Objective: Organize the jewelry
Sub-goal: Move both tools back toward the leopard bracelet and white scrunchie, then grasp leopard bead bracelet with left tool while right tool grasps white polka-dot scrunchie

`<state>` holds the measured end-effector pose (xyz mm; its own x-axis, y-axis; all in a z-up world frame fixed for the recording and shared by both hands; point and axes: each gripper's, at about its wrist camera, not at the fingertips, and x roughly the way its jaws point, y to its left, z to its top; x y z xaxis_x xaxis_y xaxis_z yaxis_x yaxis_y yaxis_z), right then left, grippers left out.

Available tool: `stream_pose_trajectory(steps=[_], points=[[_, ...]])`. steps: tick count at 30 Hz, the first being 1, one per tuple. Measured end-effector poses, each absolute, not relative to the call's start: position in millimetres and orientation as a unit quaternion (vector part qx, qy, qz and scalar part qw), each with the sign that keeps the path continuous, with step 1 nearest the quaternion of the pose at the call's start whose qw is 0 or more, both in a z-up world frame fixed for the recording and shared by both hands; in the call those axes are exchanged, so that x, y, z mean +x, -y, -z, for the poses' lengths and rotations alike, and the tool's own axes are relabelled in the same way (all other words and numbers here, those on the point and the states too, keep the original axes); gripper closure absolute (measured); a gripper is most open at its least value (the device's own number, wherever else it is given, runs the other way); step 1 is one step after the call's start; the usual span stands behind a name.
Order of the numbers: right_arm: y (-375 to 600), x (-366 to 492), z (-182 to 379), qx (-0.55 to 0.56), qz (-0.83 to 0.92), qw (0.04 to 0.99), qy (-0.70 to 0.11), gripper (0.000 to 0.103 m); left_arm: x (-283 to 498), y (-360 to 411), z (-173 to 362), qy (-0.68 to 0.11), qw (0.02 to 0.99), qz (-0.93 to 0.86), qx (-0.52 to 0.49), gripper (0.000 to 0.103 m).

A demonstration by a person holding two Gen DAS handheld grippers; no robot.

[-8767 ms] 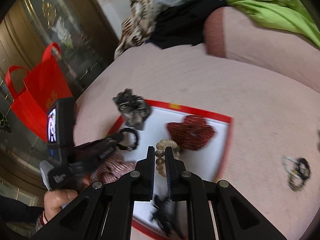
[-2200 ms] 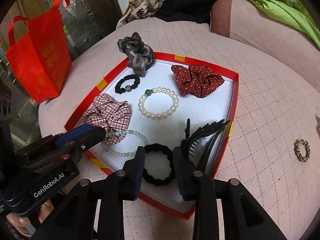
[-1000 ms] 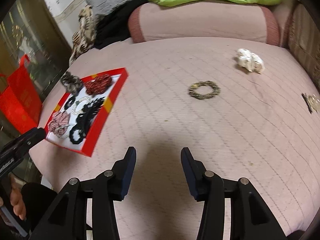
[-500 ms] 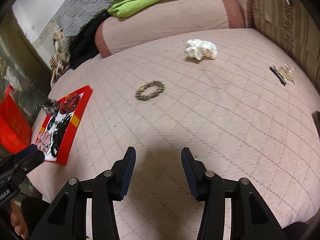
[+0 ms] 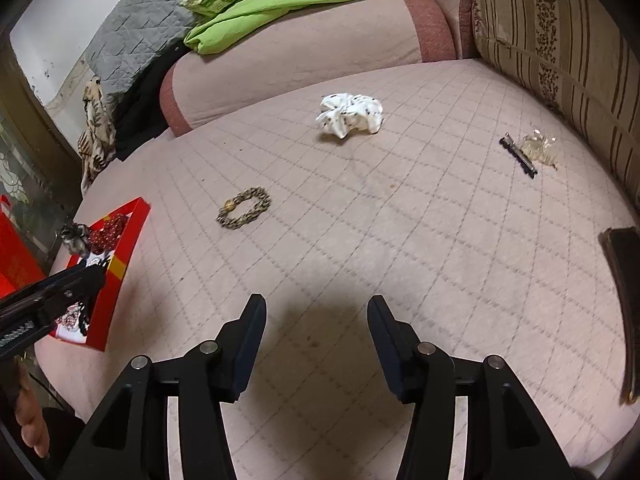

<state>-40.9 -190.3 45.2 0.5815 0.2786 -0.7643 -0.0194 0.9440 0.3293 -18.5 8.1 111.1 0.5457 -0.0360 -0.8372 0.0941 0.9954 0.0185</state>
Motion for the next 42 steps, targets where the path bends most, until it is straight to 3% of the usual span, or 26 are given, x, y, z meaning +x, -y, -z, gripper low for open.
stream_pose_trajectory(steps=[14, 18, 24, 37, 38, 39, 40, 42], points=[[206, 20, -42, 0.136, -0.078, 0.879, -0.451, 0.043, 57, -2, -61, -0.513, 0.856, 0.046, 0.042, 0.052], [218, 54, -46, 0.159, -0.078, 0.881, -0.438, 0.033, 83, 4, -48, -0.521, 0.850, 0.069, 0.026, 0.059], [230, 116, -48, 0.175, -0.068, 0.883, -0.430, 0.032, 117, 19, -25, -0.533, 0.841, 0.087, 0.020, 0.061], [226, 204, -7, 0.185, -0.037, 0.861, -0.472, 0.029, 133, 35, -13, -0.506, 0.857, 0.091, 0.035, 0.061], [224, 205, -6, 0.180, -0.033, 0.865, -0.468, 0.029, 132, 35, -13, -0.505, 0.858, 0.089, 0.039, 0.066], [221, 206, -7, 0.171, -0.032, 0.867, -0.466, 0.040, 131, 39, -14, -0.505, 0.857, 0.092, 0.042, 0.081], [219, 207, -7, 0.166, -0.034, 0.868, -0.466, 0.065, 130, 41, -14, -0.505, 0.857, 0.094, 0.045, 0.090], [215, 206, -7, 0.159, -0.043, 0.866, -0.472, 0.076, 126, 49, -17, -0.505, 0.856, 0.096, 0.055, 0.090]])
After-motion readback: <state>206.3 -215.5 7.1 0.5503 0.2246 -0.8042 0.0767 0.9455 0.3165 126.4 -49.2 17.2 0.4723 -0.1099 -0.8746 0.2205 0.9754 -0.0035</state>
